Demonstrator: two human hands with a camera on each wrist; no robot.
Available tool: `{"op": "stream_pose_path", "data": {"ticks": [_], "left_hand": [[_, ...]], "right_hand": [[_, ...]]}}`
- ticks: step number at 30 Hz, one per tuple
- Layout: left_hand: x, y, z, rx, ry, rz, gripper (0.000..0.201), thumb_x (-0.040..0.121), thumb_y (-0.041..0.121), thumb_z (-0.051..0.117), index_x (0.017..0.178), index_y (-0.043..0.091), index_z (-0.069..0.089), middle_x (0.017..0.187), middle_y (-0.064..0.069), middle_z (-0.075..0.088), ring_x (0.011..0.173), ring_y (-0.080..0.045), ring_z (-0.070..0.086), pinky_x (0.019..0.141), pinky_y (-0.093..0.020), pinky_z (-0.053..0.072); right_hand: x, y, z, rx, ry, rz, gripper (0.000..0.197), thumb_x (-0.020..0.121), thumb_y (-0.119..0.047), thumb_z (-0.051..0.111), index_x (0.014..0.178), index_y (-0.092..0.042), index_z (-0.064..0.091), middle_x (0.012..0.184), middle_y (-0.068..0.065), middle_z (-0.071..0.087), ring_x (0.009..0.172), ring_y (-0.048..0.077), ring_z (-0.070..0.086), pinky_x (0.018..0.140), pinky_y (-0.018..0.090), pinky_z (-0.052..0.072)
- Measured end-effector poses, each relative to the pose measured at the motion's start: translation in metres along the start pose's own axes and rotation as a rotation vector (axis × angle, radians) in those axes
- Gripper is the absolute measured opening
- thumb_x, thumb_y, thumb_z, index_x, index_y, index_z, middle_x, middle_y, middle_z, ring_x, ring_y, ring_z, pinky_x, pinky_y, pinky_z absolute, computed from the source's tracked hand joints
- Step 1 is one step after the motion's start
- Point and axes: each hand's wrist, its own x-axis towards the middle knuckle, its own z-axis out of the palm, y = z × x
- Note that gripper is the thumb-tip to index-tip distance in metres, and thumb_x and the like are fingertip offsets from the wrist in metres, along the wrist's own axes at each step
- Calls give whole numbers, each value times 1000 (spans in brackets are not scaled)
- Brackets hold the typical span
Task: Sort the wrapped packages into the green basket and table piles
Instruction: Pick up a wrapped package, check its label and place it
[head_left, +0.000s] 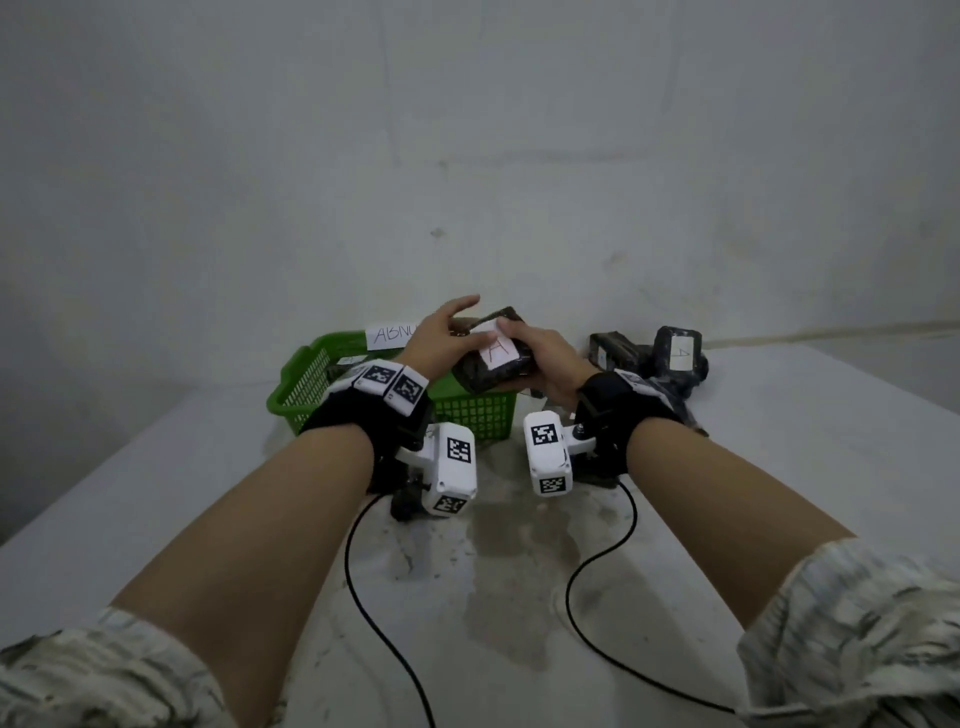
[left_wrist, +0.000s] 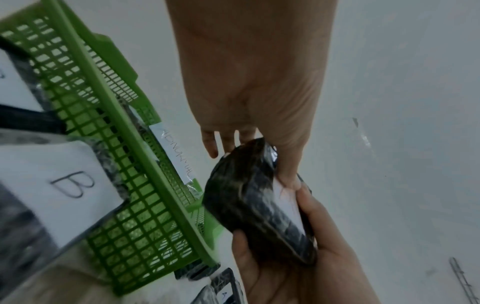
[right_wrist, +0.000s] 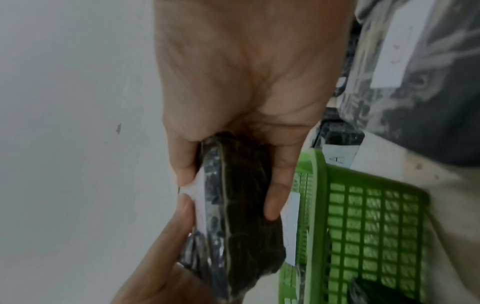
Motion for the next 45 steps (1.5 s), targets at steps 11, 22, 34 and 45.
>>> {"op": "stream_pose_path", "data": {"ticks": [11,22,34,45], "left_hand": [[-17,-34,-12,-263,256,-56,39,80,20,73,112,14,51,118,-20,61,105,-32,62,93,-47,51],[-26,-52,-12,-246,257,-11,50,84,19,69,128,5,49,122,-15,62,110,-27,61,93,-35,52],[-33,-50,-15,-354,153,40,47,88,-2,59,132,12,50,114,-14,63,104,-24,62,93,-35,51],[-33,-54,-13,-418,166,-15,36,92,-2,52,123,11,43,116,-15,58,101,-25,59,77,-31,55]], "right_hand": [[-3,25,31,256,-41,-15,25,94,-19,57,114,-4,60,100,10,68,91,21,66,77,34,58],[-5,40,38,345,2,-26,44,86,-1,62,127,6,49,111,15,60,98,24,63,79,33,59],[-9,39,41,238,75,-7,45,83,-9,68,125,-6,53,106,8,65,98,22,62,71,33,54],[-16,33,35,220,27,-44,45,88,-12,63,130,-9,48,121,13,60,112,29,58,95,46,50]]}}
